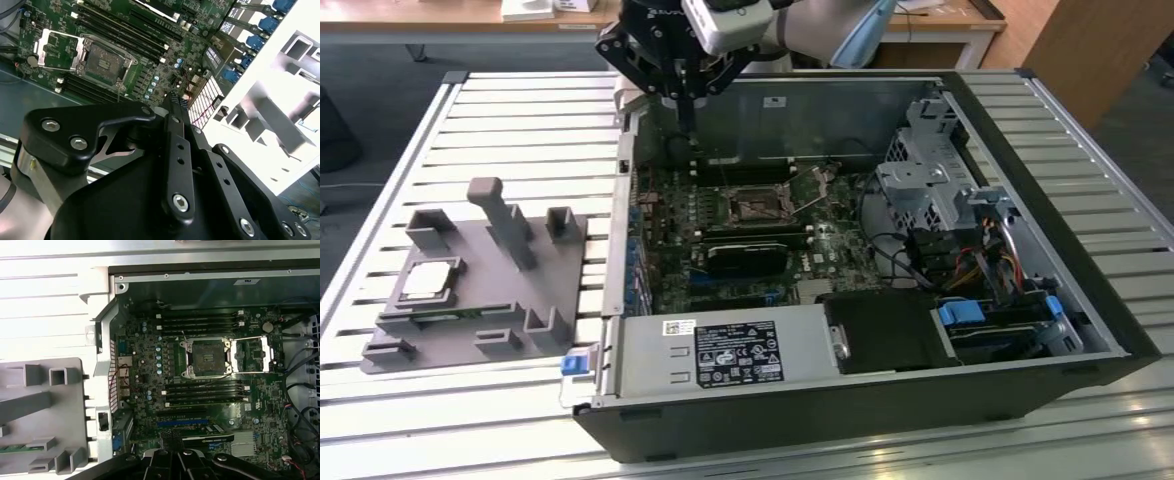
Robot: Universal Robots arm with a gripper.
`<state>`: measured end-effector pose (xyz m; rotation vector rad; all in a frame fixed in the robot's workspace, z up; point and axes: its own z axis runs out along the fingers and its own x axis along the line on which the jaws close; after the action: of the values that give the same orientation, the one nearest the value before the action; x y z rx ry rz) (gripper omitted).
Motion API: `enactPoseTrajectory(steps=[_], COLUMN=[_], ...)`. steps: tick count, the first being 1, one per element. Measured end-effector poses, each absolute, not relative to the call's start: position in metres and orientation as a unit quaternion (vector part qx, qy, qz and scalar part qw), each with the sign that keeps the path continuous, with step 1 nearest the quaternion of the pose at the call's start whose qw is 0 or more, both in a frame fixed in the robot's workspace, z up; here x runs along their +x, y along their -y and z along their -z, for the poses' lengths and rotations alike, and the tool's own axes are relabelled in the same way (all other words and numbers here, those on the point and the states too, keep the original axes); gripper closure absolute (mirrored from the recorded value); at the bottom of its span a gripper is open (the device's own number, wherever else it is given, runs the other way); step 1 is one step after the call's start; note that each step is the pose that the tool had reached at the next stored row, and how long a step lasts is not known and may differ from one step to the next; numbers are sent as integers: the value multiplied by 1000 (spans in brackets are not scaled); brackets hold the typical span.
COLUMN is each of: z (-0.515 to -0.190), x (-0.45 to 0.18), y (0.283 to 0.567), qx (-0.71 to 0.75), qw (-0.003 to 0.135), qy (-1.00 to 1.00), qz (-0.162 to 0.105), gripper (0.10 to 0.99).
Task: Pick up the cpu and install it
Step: 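Reach for the cpu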
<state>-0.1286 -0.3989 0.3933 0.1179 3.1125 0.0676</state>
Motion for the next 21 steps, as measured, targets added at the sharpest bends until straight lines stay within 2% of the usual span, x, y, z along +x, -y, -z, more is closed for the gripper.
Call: enactPoseTrajectory(steps=[21], z=[-393], x=[-134], y=[399], qx=[38], qw=[13], qy=[-999], qz=[-22], gripper=[980])
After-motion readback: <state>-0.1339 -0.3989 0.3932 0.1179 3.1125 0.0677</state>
